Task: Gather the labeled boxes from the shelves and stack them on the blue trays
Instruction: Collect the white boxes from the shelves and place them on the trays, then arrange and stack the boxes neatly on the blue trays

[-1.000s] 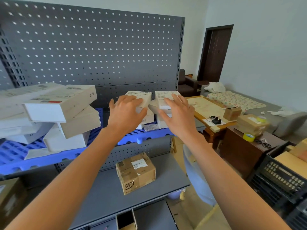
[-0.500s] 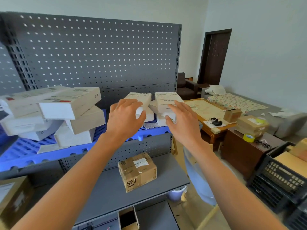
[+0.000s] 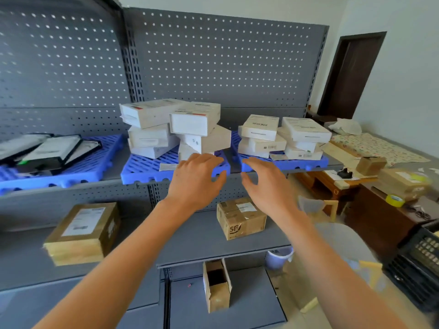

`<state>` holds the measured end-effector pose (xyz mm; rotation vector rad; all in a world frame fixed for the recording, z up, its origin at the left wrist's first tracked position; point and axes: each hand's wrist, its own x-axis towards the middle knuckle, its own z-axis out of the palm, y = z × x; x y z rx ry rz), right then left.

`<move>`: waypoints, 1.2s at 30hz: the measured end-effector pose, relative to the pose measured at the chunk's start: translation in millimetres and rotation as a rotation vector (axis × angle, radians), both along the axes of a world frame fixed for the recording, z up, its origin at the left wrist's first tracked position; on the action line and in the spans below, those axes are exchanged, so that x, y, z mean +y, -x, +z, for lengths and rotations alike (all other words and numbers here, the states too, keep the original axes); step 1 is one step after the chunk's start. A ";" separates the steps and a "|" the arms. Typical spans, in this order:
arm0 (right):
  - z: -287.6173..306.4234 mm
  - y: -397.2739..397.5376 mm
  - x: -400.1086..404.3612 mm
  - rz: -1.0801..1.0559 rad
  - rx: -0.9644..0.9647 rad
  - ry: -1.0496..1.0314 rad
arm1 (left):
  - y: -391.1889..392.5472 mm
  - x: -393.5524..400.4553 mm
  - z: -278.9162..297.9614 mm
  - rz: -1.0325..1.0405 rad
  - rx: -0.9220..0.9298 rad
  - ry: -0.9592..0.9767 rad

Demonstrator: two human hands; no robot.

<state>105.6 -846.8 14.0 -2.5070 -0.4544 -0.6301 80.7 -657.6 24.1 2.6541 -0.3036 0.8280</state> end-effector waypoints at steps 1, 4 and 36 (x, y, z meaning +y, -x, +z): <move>-2.2 7.6 13.2 0.020 0.006 0.003 | 9.9 12.4 -2.9 0.018 0.014 0.005; -10.8 26.7 51.9 0.066 0.036 -0.004 | 40.3 49.6 -9.9 0.081 0.061 0.011; -37.5 30.4 388.9 0.473 0.130 -0.198 | 110.6 368.0 -33.0 0.478 0.071 0.239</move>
